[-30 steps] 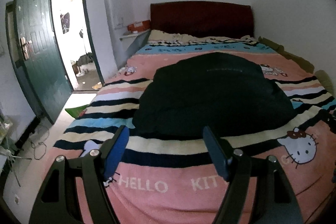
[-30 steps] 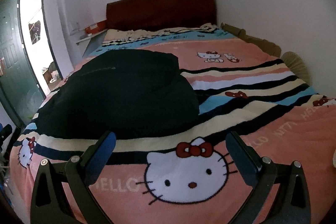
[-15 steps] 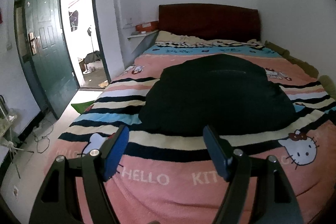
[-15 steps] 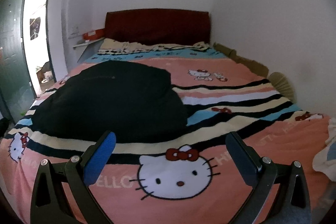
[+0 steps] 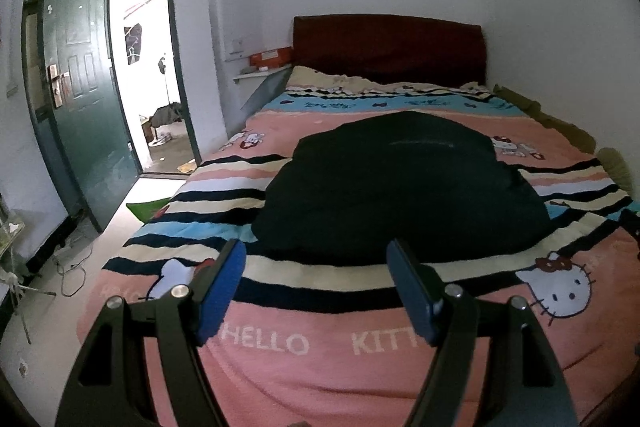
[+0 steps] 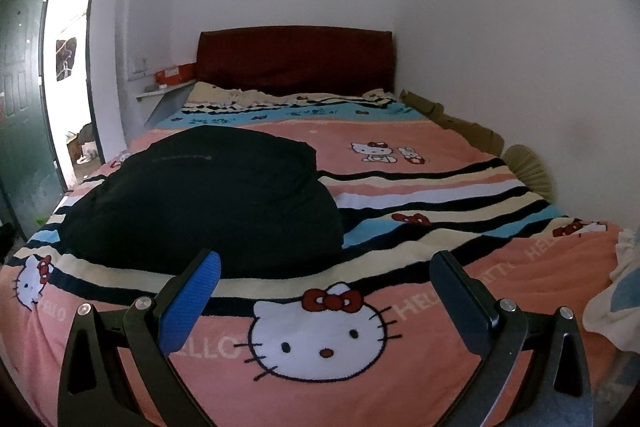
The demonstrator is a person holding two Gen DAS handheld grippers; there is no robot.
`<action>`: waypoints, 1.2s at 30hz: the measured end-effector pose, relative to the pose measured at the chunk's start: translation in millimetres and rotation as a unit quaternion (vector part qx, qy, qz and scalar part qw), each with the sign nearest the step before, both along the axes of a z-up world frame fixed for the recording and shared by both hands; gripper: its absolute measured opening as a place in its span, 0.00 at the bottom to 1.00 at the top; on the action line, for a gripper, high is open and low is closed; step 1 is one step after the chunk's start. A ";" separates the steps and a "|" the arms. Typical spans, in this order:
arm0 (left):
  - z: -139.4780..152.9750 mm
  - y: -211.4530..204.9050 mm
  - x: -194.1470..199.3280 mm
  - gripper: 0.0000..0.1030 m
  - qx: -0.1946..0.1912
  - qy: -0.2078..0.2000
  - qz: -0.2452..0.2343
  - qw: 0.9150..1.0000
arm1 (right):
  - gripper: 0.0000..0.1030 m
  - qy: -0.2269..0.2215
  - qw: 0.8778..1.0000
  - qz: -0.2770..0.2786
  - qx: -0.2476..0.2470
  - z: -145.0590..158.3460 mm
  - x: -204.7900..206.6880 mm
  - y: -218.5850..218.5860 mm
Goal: Fold large clothes
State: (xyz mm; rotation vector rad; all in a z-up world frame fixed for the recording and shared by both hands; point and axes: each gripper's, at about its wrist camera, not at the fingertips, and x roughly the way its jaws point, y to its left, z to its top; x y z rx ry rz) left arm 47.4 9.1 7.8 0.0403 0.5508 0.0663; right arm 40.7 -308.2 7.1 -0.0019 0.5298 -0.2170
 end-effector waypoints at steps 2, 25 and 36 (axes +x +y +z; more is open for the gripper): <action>0.3 -2.4 -0.2 0.70 0.003 0.000 -0.004 1.000 | 0.99 -0.002 1.000 0.000 0.000 1.0 0.3 -1.0; -7.1 3.5 4.8 0.70 0.001 0.012 -0.009 1.000 | 0.99 0.014 1.000 0.003 0.008 -8.6 7.9 -0.9; -9.6 -2.6 3.7 0.70 0.007 0.013 -0.013 1.000 | 0.99 0.021 1.000 0.005 0.009 -13.9 9.1 -1.3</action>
